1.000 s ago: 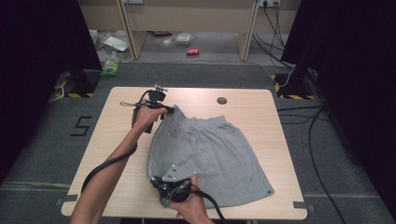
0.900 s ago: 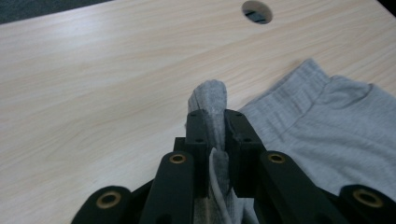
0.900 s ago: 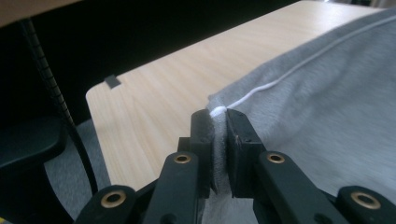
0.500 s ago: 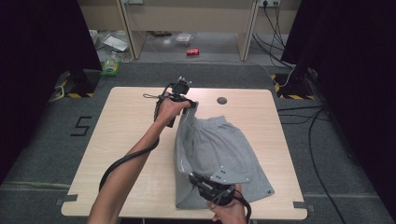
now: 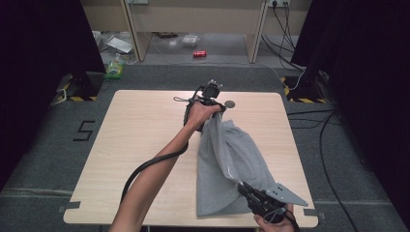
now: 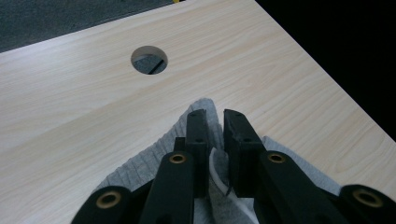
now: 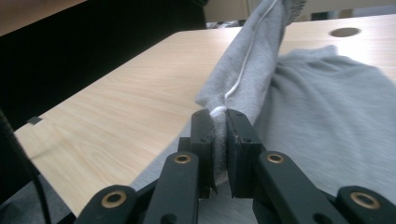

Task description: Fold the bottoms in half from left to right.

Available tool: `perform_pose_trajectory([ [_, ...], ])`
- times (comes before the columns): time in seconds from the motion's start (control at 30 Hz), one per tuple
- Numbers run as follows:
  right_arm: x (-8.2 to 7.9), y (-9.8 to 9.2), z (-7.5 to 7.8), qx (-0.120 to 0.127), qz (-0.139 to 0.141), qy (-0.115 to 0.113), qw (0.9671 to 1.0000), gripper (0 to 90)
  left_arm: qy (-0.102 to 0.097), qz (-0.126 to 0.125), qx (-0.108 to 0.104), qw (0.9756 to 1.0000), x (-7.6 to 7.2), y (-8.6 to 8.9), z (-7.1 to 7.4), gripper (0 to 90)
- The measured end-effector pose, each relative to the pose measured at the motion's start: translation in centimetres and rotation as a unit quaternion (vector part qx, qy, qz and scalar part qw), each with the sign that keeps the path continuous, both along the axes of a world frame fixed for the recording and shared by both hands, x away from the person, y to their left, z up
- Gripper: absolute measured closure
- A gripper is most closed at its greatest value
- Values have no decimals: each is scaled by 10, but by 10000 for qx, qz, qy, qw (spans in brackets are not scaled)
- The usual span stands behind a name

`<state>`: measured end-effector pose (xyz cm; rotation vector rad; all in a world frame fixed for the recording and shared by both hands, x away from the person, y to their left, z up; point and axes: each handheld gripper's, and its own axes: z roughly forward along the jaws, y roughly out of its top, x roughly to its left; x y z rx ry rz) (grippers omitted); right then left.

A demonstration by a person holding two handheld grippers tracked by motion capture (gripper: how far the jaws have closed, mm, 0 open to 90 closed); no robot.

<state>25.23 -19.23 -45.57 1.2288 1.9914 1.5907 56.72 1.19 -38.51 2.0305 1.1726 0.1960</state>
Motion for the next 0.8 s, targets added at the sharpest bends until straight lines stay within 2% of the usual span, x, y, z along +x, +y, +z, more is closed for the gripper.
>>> perform_pose_trajectory([
  [0.2, -6, -18, -2, 33, -244, -19, 9997, 827, 7, -15, -73, 10000, 1, -15, -4, 801],
  [0.47, -14, -36, -6, 67, -478, -9, 9988, 828, 58, 17, -330, 9994, 1, -30, -10, 797],
  [0.57, -16, -42, -9, 62, -547, 20, 9985, 828, 77, -70, -398, 9992, -1, -38, -14, 792],
  [0.6, -17, -43, -10, 69, -577, 35, 9983, 828, 81, -85, -462, 9989, -1, -39, -15, 783],
  [0.67, -16, -45, -11, 63, -595, 62, 9982, 828, 146, -69, -738, 9971, -1, -40, -15, 715],
  [0.7, -16, -45, -12, 66, -596, 82, 9982, 828, 159, -61, -793, 9967, -1, -40, -14, 691],
  [0.8, -15, -44, -13, 34, -576, 99, 9983, 829, 58, -41, -764, 9971, -2, -35, -10, 608],
])
